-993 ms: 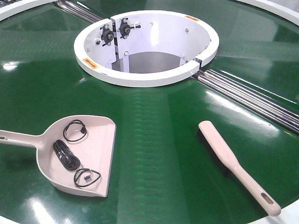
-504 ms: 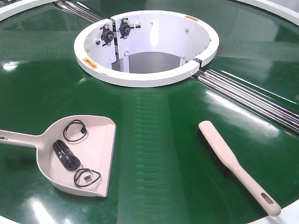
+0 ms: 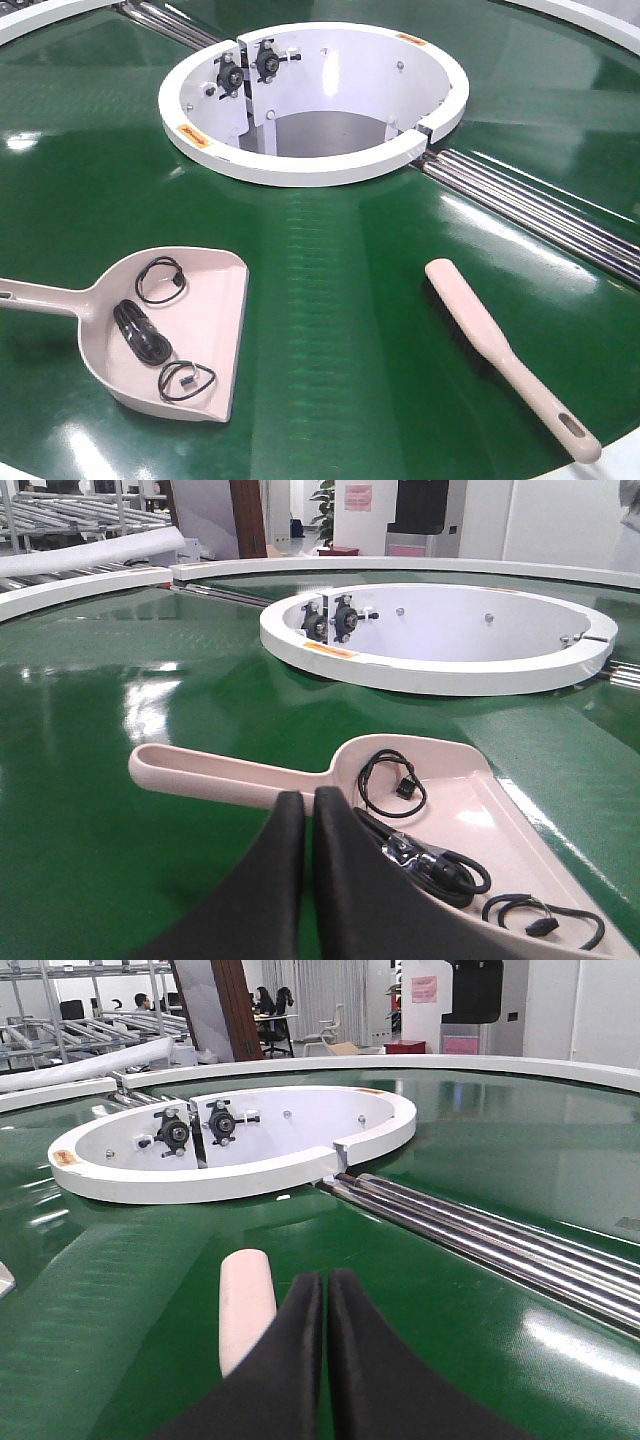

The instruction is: Clean and inspect green conveyor with broom and dustpan

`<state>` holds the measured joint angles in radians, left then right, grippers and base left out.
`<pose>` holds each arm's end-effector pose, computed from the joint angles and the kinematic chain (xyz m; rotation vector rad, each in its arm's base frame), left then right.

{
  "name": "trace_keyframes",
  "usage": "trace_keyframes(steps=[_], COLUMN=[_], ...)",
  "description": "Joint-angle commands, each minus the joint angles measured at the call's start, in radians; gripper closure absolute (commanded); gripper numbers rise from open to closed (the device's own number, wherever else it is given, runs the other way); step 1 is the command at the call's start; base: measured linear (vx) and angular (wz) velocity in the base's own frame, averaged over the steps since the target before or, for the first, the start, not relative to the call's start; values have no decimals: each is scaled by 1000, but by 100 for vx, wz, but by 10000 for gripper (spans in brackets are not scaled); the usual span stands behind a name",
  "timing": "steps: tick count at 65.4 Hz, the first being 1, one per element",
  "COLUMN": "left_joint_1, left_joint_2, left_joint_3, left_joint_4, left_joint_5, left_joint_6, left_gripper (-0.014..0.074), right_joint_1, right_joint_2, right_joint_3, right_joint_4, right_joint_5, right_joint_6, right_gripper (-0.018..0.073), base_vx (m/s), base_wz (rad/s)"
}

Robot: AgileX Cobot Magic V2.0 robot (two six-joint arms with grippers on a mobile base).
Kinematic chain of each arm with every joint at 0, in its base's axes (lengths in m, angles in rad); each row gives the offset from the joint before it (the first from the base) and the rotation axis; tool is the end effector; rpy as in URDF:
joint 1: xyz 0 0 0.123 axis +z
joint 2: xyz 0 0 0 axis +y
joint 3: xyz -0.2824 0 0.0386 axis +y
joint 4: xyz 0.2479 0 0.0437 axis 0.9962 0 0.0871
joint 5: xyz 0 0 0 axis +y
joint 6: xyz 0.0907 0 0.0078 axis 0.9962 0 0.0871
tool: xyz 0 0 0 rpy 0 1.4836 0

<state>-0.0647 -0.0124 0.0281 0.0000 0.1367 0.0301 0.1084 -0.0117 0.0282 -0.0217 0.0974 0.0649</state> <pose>0.0564 -0.0037 0.1918 0.0775 1.6342 -0.0265 0.0564 0.0059 0.1953 -0.0504 1.5979 0.1163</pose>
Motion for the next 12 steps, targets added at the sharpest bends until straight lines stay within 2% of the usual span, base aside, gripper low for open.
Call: trace_keyframes(steps=[1,12], left_joint_1=[1,1], left_joint_2=[-14,-14], left_joint_3=[9,9], left_joint_4=[-6,-6], left_joint_5=[-71,-71], left_joint_6=[-9,-9], left_gripper=[603,603], right_joint_1=[-6,-6], right_joint_2=[-11,-11], right_joint_3=[4,4], right_joint_4=[-3,-3], right_joint_5=[-74,-74], right_joint_6=[-5,-5], right_gripper=[568,568], base_vx=[0,0], base_wz=[0,0])
